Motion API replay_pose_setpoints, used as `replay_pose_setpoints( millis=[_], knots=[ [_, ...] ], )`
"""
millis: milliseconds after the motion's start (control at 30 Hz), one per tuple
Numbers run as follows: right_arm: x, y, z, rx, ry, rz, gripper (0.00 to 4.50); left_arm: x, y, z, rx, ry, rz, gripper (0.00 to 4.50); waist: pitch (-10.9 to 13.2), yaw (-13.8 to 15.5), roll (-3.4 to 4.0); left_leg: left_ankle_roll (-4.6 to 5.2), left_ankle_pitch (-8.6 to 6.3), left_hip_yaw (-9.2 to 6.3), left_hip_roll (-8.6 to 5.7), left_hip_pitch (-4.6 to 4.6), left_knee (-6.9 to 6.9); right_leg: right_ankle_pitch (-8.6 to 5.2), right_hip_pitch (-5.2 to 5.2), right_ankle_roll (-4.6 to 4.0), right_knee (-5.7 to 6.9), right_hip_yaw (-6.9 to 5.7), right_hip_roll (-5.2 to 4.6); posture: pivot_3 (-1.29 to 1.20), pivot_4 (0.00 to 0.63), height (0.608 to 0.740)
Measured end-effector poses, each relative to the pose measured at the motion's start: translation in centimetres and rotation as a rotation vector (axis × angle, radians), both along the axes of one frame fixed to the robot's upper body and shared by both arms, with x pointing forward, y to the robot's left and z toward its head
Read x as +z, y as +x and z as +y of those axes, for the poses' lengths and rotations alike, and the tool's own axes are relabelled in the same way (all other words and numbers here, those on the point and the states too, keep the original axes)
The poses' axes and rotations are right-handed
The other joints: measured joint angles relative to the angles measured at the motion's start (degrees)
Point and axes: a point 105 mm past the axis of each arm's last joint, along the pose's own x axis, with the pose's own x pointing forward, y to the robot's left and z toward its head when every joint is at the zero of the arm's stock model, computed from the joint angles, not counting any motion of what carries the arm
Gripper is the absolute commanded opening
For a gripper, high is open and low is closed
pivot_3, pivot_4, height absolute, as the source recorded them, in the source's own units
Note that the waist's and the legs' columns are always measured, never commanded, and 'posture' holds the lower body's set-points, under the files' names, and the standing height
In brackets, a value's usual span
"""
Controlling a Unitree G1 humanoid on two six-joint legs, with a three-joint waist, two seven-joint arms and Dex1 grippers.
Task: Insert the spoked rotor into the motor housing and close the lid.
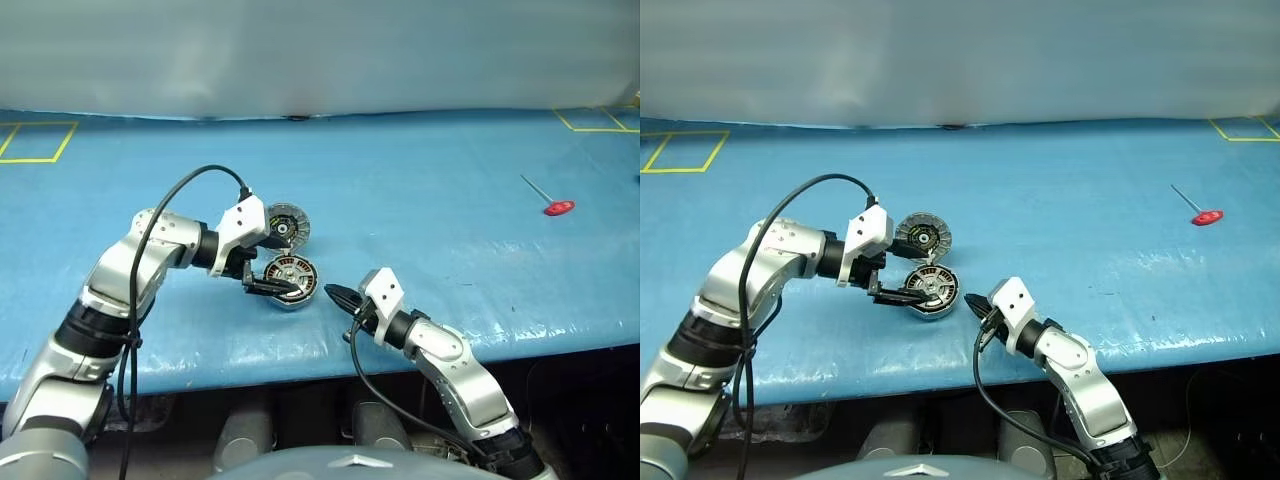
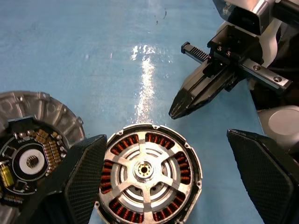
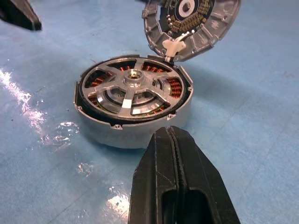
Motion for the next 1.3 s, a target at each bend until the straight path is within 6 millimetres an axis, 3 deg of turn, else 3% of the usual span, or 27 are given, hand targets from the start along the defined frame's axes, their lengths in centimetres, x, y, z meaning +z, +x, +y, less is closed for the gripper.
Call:
replay_pose_setpoints(
  millis=[200,367,400,567,833,1300],
  knots=[
    [2.3,1.1,0.9,0.037,0.000,-0.076,0.00,-3.6,-2.3,0.8,0.191,-0.113,0.042,1.87,0.00,0.26,-0.01,-0.02,0.01,0.00,0.00,0.04,0.00,0.11,0.02,-0.17,0.00,-0.01,-0.04,0.00,0.150,0.740],
    [3.6,1.5,2.5,0.107,-0.015,-0.103,0.00,-3.7,-3.1,0.9,0.318,-0.235,-0.061,0.20,-0.01,0.42,0.00,-0.02,0.01,0.02,0.00,0.10,0.00,0.12,0.06,-0.20,-0.02,0.00,-0.07,0.00,0.150,0.740],
    [3.7,1.7,3.0,0.121,-0.024,-0.104,0.00,-3.8,-3.3,0.9,0.350,-0.269,-0.079,0.03,-0.01,0.30,0.00,-0.02,0.01,0.03,0.00,0.11,0.00,0.13,0.05,-0.21,-0.02,0.01,-0.08,0.00,0.150,0.740],
    [3.2,2.3,4.9,0.160,-0.057,-0.066,0.00,-3.8,-3.9,1.6,0.470,-0.330,-0.170,0.03,-0.03,0.49,0.02,-0.06,0.03,-0.02,0.04,0.11,0.00,0.15,0.04,-0.34,0.00,-0.09,-0.06,0.00,0.150,0.740],
    [2.6,3.2,6.7,0.176,-0.076,-0.015,0.00,-4.5,-6.2,1.8,0.513,-0.375,-0.223,0.03,-0.02,0.28,0.04,-0.01,0.00,0.01,0.03,0.10,0.00,0.15,-0.07,-0.33,-0.04,-0.14,-0.10,0.00,0.150,0.740],
    [0.7,3.9,6.6,0.184,-0.148,0.052,0.00,-5.8,-6.8,0.7,0.581,-0.463,-0.232,0.03,-0.10,-0.04,0.11,0.00,-0.01,0.02,0.08,0.26,0.00,0.13,-0.09,-0.31,-0.06,-0.22,-0.08,0.00,0.150,0.740]
  ],
)
